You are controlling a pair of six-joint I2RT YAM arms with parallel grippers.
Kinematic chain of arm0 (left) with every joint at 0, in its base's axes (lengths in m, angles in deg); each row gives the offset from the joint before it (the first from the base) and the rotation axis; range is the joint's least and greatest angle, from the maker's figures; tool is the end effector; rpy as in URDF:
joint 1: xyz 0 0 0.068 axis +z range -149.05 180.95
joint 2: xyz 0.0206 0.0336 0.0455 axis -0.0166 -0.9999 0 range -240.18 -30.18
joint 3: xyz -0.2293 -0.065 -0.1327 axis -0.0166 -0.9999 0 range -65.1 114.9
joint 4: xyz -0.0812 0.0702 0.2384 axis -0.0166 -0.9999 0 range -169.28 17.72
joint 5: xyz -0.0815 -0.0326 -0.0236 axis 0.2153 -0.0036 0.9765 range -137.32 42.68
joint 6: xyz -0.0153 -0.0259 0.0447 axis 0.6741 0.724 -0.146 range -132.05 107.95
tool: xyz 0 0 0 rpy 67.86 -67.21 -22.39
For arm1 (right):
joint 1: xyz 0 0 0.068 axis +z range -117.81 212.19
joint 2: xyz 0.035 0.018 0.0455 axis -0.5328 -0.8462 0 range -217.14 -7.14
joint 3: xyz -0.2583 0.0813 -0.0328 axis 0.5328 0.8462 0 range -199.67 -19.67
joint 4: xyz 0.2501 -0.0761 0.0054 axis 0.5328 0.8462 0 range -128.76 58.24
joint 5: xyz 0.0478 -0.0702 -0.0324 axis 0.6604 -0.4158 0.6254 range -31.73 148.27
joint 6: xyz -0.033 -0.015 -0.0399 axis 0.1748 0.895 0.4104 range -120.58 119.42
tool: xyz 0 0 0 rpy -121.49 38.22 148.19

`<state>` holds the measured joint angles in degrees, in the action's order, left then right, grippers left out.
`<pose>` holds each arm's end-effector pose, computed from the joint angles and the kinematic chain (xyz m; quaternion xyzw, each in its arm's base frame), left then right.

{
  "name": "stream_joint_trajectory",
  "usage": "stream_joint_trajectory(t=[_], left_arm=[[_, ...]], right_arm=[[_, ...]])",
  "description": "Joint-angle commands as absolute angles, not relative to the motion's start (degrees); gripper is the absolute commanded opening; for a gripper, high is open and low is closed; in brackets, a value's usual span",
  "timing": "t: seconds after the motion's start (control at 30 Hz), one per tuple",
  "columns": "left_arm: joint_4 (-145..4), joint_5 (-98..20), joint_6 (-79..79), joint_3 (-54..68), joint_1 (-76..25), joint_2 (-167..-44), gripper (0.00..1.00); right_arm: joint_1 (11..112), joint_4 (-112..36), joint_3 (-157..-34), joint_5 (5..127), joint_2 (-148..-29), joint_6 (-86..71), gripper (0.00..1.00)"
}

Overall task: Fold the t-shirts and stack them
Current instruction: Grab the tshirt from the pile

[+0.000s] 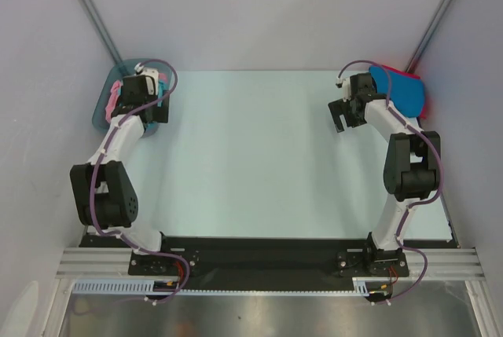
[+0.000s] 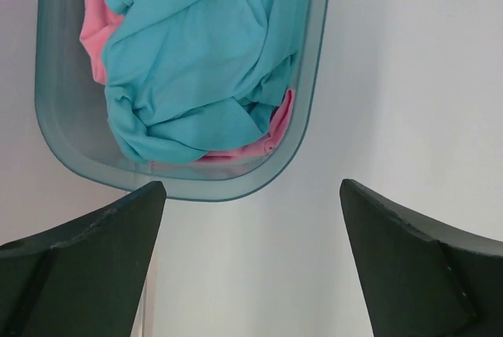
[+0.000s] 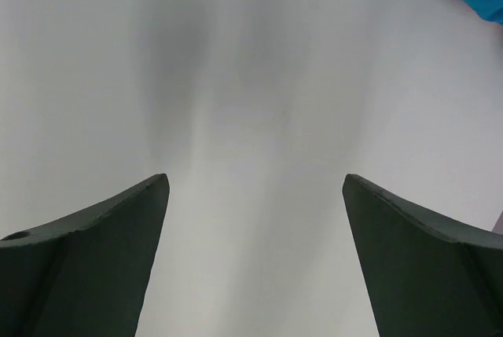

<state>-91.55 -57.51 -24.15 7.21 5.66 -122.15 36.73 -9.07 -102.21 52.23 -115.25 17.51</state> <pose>0.3631 0.0363 0.2830 0.0197 0.8994 0.1420 0.4131 0.4103 0.0287 0.2229 -0.1715 0.9376 -0.0851 0.2901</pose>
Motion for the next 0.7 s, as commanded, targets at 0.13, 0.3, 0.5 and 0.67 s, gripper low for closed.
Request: stream_joint_trajectory(t=[0.13,0.3,0.5,0.67], left_arm=[[-88.99,-62.43,-26.55,12.77,5.52,-125.10,1.00],[-89.95,-64.89,-29.36,19.69,5.61,-134.05,0.93],[-92.92,-65.59,-31.30,32.18,5.69,-148.01,0.99],[-93.64,-66.74,-32.18,37.11,5.96,-153.05,0.99]], right_arm=[[37.03,-9.67,-103.17,50.62,-114.54,17.97,1.00],[37.38,-9.76,-103.51,50.54,-115.33,18.05,1.00],[37.73,-9.49,-104.22,50.45,-115.86,18.23,1.00],[37.73,-10.02,-102.64,49.40,-114.63,18.76,1.00]])
